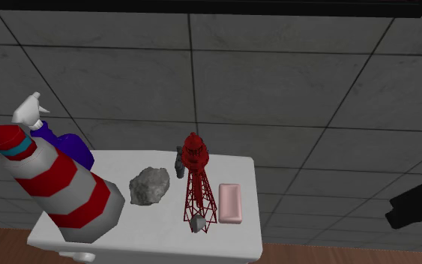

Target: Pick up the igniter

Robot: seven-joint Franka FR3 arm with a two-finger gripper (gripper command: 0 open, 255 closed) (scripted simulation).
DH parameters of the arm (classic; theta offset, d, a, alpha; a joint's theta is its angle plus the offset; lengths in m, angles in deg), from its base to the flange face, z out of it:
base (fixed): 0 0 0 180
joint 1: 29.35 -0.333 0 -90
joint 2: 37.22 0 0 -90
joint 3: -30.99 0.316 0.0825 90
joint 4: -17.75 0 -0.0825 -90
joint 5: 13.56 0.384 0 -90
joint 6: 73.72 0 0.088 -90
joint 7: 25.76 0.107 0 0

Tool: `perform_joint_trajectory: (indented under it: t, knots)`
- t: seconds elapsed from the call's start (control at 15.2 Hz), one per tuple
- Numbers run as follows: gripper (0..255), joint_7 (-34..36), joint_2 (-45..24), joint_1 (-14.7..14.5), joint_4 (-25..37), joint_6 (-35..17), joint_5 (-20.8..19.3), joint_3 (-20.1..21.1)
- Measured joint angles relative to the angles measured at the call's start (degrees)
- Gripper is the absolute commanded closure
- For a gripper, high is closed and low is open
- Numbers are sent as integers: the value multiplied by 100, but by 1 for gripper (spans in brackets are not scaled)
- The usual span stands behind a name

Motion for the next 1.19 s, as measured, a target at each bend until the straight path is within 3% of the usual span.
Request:
perform_joint_trajectory:
  t: [0.13,0.73,1.19]
  knots:
    - [0,63,-51,-18,25,-33,40,60]
    - [0,1126,-1053,-246,266,-942,576,1084]
    - [0,2072,-2190,-307,949,-1542,660,1919]
